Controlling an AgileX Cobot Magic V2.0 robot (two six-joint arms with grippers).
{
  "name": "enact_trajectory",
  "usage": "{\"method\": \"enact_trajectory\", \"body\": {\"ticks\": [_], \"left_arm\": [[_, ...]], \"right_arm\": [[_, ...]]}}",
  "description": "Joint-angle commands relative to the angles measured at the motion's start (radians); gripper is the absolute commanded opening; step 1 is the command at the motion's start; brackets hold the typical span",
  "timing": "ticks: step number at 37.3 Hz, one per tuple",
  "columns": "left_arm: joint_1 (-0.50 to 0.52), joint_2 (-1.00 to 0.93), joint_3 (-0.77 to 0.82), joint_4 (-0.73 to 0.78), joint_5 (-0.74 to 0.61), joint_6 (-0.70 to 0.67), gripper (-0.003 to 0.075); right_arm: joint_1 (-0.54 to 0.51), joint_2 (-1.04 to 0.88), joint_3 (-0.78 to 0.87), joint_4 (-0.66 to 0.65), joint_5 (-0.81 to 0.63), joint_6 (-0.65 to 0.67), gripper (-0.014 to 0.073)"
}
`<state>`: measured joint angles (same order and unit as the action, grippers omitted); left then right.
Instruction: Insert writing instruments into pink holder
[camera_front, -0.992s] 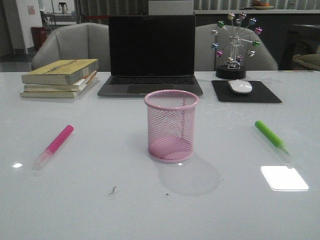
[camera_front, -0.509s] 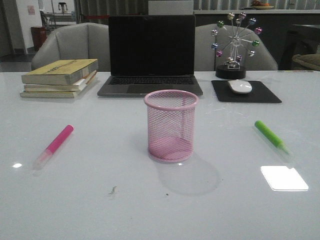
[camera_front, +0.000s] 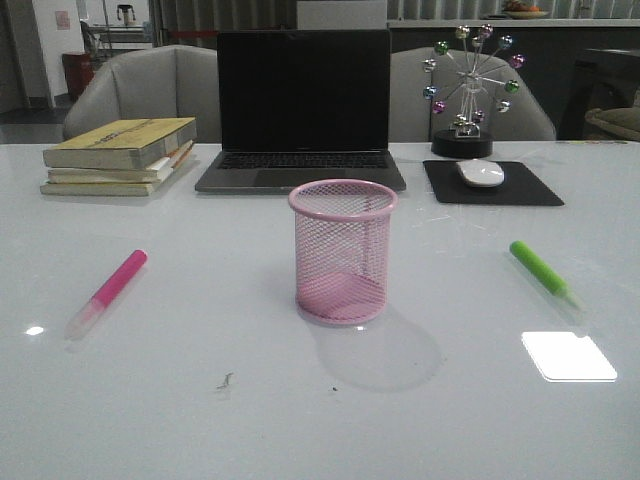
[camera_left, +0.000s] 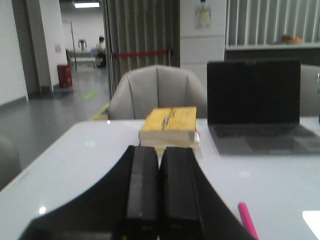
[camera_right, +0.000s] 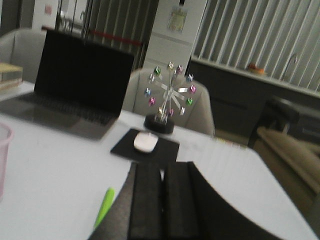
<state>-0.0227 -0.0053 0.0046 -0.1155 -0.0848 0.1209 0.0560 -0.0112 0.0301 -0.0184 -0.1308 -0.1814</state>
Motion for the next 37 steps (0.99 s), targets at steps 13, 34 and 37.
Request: {"method": "enact_trajectory", "body": {"ticks": [13,34,37], "left_arm": [[0.002,-0.009,-0.189,0.043,-0.231,-0.013,0.0092],[0.002,0.497,-0.596,0.123,-0.157,-0.013,0.0092],[0.002,0.551,-0.601,0.11,-0.155,-0.013,0.0092]], "right_arm": [[0.0,-0.018,-0.141,0.018,-0.363,0.118,0.005],[0.0,0.343,-0.599,0.096,0.096,0.164,0.005],[0.0,0.423,-0.629,0.096,0.079,0.164,0.005]]}}
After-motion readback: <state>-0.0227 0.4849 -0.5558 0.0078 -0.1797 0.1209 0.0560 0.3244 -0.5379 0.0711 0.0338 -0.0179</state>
